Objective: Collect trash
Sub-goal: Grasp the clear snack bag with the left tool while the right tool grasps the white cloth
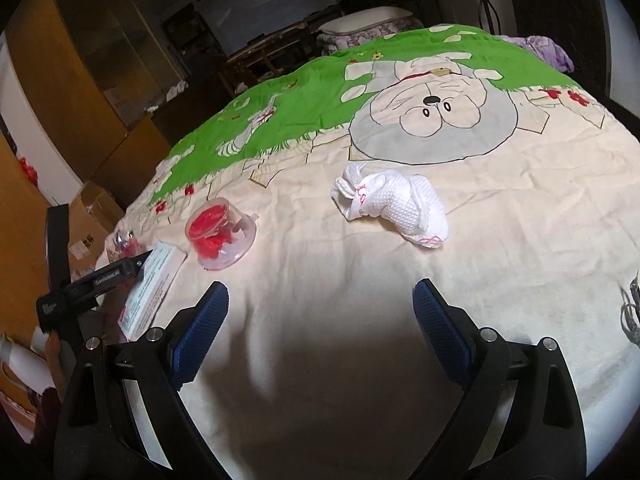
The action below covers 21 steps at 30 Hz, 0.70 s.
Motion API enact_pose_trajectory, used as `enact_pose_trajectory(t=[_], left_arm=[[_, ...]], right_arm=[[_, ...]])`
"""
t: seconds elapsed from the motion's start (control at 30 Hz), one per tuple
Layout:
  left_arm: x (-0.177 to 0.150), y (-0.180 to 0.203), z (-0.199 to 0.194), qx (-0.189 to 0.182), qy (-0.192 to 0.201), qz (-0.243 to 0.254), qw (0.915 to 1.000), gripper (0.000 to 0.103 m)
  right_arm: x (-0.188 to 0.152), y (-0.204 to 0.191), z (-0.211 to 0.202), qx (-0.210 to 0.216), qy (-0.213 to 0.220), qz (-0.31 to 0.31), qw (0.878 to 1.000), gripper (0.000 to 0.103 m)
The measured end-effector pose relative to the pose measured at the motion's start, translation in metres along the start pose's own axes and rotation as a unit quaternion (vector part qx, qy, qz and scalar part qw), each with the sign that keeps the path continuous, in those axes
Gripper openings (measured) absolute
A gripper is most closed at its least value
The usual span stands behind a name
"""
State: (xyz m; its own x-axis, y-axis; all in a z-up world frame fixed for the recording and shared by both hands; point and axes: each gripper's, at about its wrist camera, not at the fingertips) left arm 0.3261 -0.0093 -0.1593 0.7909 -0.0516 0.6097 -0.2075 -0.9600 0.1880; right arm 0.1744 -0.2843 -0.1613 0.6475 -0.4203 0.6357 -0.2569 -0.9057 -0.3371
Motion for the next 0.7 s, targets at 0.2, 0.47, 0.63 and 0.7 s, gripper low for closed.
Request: enact_pose_trajectory(t=[0.2, 0.47, 0.63, 0.7], left_arm=[[0.0, -0.001, 0.001, 0.0, -0.001, -0.004, 1.0, 0.097], [0.001, -0.003, -0.003, -0.007, 0.003, -0.015, 0.9999, 0.097], [0.0, -0.006, -0.005, -0.011, 0.015, -0.023, 0.9996, 0.092], [-0.001, -0.009, -0.008, -0.012, 0.027, -0.028, 0.9992, 0.08]], right_arm=[[0.006, 0.01, -0.013, -0.025, 0.038, 0.036, 0.998, 0.09], [0.055, 0.007, 0.025, -0.089, 0.008, 0.007, 0.996, 0.09], [0.051, -0.006, 0.045, -0.119, -0.007, -0.028, 0.992, 0.072], [0.049, -0.004, 0.046, -0.124, -0.008, -0.022, 0.992, 0.053]])
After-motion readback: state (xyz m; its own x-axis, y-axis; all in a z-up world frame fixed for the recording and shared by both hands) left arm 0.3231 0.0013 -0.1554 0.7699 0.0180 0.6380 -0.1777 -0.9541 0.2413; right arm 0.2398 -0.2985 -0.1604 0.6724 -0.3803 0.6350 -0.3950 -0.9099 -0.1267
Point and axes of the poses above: each gripper's, at about its wrist camera, not at the fingertips, and z roughly the way its jaws point, y to its right, x to its top, and after that the axes turned 7 degrees about -x, right-handed
